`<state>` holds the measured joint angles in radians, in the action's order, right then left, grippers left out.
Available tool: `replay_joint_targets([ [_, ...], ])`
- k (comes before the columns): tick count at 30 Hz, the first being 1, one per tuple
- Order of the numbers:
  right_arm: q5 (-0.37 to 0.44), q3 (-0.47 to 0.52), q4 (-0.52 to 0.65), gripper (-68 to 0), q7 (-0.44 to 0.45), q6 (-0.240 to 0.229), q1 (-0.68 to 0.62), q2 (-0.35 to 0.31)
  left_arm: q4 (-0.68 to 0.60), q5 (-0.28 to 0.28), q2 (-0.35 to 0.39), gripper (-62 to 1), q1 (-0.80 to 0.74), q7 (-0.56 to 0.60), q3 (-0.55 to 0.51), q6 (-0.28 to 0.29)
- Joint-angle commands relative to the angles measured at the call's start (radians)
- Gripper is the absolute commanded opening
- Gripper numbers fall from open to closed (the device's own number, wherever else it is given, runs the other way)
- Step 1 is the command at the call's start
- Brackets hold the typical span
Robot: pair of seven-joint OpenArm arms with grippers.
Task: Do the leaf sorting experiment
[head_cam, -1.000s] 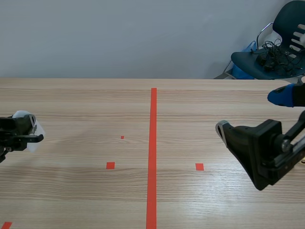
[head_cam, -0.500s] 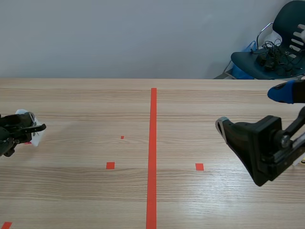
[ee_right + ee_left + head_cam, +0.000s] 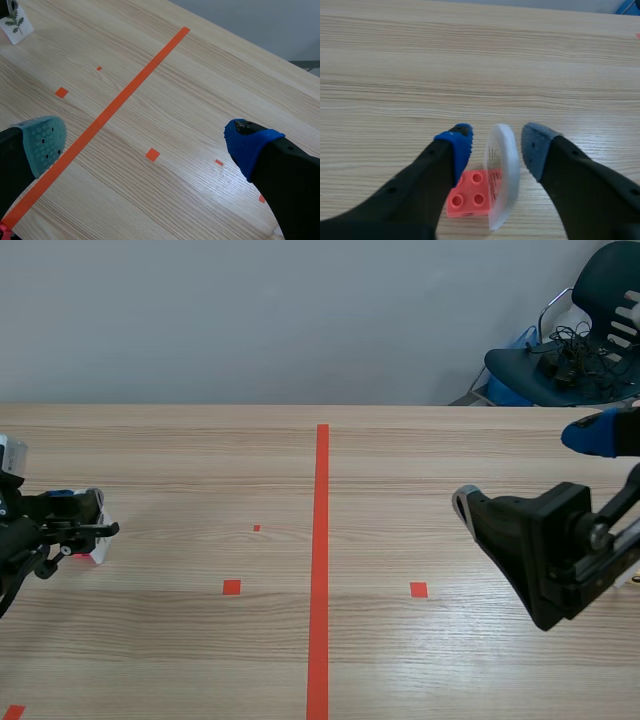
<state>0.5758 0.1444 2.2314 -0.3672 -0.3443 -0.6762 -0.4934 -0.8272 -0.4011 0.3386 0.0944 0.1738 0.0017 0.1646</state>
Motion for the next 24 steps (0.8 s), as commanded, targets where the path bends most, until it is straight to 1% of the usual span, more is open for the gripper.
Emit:
replay_joint_targets([
  [1, 0.008, 0.011, 0.0, 0.4, 0.014, 0.006, 0.009, -0.01, -0.031, -0.009, 0.021, -27.3, 0.005, 0.018, -0.007, 0.007],
  [2, 0.008, 0.011, 0.0, 0.4, 0.014, 0.006, 0.009, -0.01, -0.032, -0.01, 0.027, -22.5, 0.005, 0.018, -0.007, 0.009],
  [6, 0.008, 0.011, 0.0, 0.4, 0.014, 0.006, 0.009, -0.01, -0.091, -0.005, 0.069, 1.4, 0.003, 0.016, -0.009, 0.02],
  [8, 0.008, 0.011, 0.0, 0.4, 0.014, 0.006, 0.009, -0.01, -0.156, -0.006, 0.101, 1.4, -0.007, -0.006, -0.01, 0.059],
  [10, 0.008, 0.013, 0.0, 0.4, 0.014, 0.006, 0.009, -0.011, -0.246, -0.01, 0.137, 1.4, -0.031, -0.055, -0.013, 0.122],
  [11, 0.007, 0.014, 0.001, 0.4, 0.014, 0.006, 0.009, -0.011, -0.3, -0.023, 0.153, 1.4, -0.047, -0.091, -0.016, 0.162],
  [14, 0.007, 0.025, 0.016, 0.4, 0.013, 0.008, 0.009, -0.011, -0.475, -0.09, 0.202, 1.4, -0.119, -0.207, -0.019, 0.28],
  [16, 0.007, 0.035, 0.039, 0.4, -0.006, 0.008, 0.008, -0.011, -0.598, -0.133, 0.221, 1.4, -0.177, -0.298, -0.025, 0.334],
  [17, 0.006, 0.039, 0.052, 0.4, -0.023, 0.008, 0.006, -0.011, -0.66, -0.143, 0.223, 1.4, -0.211, -0.34, -0.029, 0.345],
  [19, 0.003, 0.047, 0.076, 0.4, -0.035, 0.021, -0.008, -0.011, -0.78, -0.158, 0.225, 1.4, -0.286, -0.41, -0.031, 0.348],
  [22, 0.005, 0.047, 0.097, 0.4, -0.042, 0.022, -0.044, -0.013, -0.935, -0.156, 0.224, 1.4, -0.413, -0.426, -0.03, 0.346],
  [24, 0.014, 0.046, 0.105, 0.4, -0.056, 0.022, -0.074, -0.017, -1.021, -0.156, 0.224, 1.4, -0.494, -0.427, -0.033, 0.319],
])
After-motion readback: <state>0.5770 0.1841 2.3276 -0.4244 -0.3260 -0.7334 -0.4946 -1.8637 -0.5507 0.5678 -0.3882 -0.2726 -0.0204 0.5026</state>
